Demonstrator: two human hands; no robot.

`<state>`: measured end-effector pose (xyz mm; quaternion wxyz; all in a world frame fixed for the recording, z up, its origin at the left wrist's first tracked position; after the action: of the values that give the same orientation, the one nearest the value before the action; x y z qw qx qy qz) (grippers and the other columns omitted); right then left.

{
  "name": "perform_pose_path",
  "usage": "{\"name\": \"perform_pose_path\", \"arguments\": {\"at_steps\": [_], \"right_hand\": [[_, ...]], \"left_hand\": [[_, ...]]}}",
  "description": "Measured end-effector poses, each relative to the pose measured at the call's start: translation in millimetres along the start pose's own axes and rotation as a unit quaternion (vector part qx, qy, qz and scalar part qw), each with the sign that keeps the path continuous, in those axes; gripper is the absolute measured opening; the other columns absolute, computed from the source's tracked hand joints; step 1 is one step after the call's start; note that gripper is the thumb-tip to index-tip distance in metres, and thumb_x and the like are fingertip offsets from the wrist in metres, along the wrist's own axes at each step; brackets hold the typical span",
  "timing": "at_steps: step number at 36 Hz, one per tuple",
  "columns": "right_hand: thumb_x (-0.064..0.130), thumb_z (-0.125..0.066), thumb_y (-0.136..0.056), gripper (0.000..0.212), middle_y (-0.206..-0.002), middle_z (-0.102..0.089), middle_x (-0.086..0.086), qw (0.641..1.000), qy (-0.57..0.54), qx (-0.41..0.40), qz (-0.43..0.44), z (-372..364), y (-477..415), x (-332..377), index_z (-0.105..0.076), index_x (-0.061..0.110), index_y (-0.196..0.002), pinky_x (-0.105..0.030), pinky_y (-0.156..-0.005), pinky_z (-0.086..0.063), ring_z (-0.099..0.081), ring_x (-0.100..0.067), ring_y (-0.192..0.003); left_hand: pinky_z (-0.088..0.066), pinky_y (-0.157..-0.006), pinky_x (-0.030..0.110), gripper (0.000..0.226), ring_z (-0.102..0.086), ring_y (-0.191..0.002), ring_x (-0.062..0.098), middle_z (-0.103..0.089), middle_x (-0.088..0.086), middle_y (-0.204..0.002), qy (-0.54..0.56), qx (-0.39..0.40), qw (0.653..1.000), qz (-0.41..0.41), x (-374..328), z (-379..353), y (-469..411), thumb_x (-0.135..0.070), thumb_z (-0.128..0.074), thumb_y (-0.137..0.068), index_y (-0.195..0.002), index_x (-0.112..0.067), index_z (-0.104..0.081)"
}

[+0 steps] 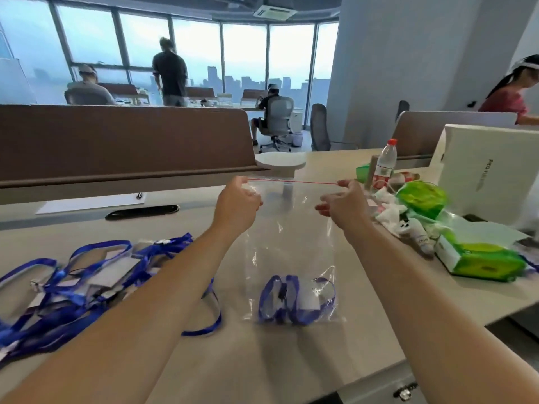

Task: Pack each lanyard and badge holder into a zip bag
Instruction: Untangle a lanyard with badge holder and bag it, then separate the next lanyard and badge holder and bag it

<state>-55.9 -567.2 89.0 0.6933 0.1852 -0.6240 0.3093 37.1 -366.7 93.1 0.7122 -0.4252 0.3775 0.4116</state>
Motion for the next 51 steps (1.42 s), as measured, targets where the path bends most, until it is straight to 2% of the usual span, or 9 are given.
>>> {"name": "perform_pose_path", "arguments": {"at_steps": [5,10,13,18,20,25,34,40,51], "right_hand": [[-0.002,-0.062,-0.093,0.051,-0.098,-0.062,-0.013,0.999,0.012,0.047,0.011,-24,-16,-38,-0.038,0.001,-0.138,-0.05,-0.087,-0.057,-0.07,-0.032,-0.085],[-0.001,-0.059,-0.095,0.044,-0.083,-0.06,-0.005,0.997,0.005,0.069,-0.021,-46,-27,-65,-0.039,0.006,-0.133,-0.032,-0.074,-0.059,-0.067,-0.026,-0.079],[0.002,-0.06,-0.094,0.055,-0.088,-0.061,-0.003,0.995,0.05,0.085,-0.028,-58,-34,-78,-0.035,0.006,-0.143,-0.044,-0.089,-0.058,-0.067,-0.024,-0.085],[0.015,-0.062,-0.092,0.067,-0.146,-0.048,-0.013,0.984,0.137,0.109,-0.028,-73,-36,-90,-0.032,0.021,-0.152,-0.041,-0.092,-0.054,-0.062,-0.023,-0.106],[0.018,-0.062,-0.093,0.064,-0.151,-0.044,-0.009,0.979,0.169,0.116,-0.013,-78,-34,-89,-0.036,0.022,-0.151,-0.032,-0.086,-0.048,-0.057,-0.017,-0.104],[0.019,-0.063,-0.092,0.049,-0.141,-0.055,-0.007,0.972,0.205,0.111,0.018,-82,-24,-79,-0.053,0.015,-0.14,-0.025,-0.088,-0.036,-0.054,-0.02,-0.118],[0.02,-0.064,-0.091,0.031,-0.109,-0.069,-0.002,0.976,0.176,0.106,0.072,-112,27,-42,-0.068,0.012,-0.121,-0.03,-0.082,-0.049,-0.064,-0.018,-0.094],[0.022,-0.06,-0.096,0.026,-0.109,-0.07,-0.002,0.967,0.169,0.155,0.109,-153,81,-24,-0.067,0.014,-0.119,-0.041,-0.093,-0.056,-0.065,-0.02,-0.098],[0.018,-0.06,-0.091,0.013,-0.097,-0.072,-0.001,0.948,0.174,0.235,0.123,-234,153,-12,-0.069,0.024,-0.098,-0.04,-0.083,-0.058,-0.067,-0.018,-0.086]], "left_hand": [[-0.055,-0.08,0.037,0.056,-0.062,-0.095,0.021,-0.062,0.0,-0.11,-0.065,0.03,0.997,0.023,36,-20,-16,-0.02,-0.054,-0.094,-0.148,-0.017,-0.036],[-0.043,-0.062,0.024,0.061,-0.06,-0.092,0.017,-0.059,0.001,-0.121,-0.084,0.061,0.993,0.047,70,-34,-25,-0.018,-0.05,-0.093,-0.15,-0.022,-0.03],[-0.044,-0.067,0.029,0.067,-0.062,-0.096,0.025,-0.056,0.005,-0.125,-0.088,0.082,0.991,0.06,87,-38,-29,-0.014,-0.053,-0.091,-0.152,-0.021,-0.026],[-0.043,-0.085,0.028,0.072,-0.049,-0.126,0.02,-0.028,0.003,-0.157,-0.119,0.12,0.985,0.044,109,-41,-34,-0.019,-0.057,-0.095,-0.155,-0.022,-0.018],[-0.045,-0.097,0.032,0.072,-0.042,-0.136,0.02,-0.021,0.001,-0.161,-0.127,0.132,0.982,0.038,115,-40,-34,-0.021,-0.059,-0.095,-0.155,-0.023,-0.02],[-0.038,-0.093,0.024,0.059,-0.042,-0.135,0.017,-0.037,0.001,-0.153,-0.127,0.126,0.984,0.018,114,-30,-33,-0.02,-0.058,-0.095,-0.149,-0.02,-0.035],[-0.042,-0.08,0.022,0.028,-0.059,-0.099,0.01,-0.065,-0.003,-0.116,-0.114,0.092,0.989,-0.017,93,27,-5,-0.025,-0.059,-0.095,-0.122,-0.018,-0.062],[-0.044,-0.079,0.022,0.019,-0.06,-0.095,0.008,-0.065,-0.009,-0.104,-0.143,0.074,0.987,-0.017,93,90,35,-0.025,-0.057,-0.097,-0.113,-0.021,-0.066],[-0.043,-0.072,0.02,0.017,-0.058,-0.09,0.003,-0.065,-0.011,-0.103,-0.203,0.027,0.979,0.018,127,197,84,-0.025,-0.053,-0.099,-0.11,-0.026,-0.066]]}}
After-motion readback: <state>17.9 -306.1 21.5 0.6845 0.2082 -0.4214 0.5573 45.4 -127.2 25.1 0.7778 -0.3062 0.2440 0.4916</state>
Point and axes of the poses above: each hand's wrist, its own y-axis away from the middle knuckle, its own z-axis out of the back of the hand, x = y × z, the point moved 2 cm from there along -y, towards the middle knuckle
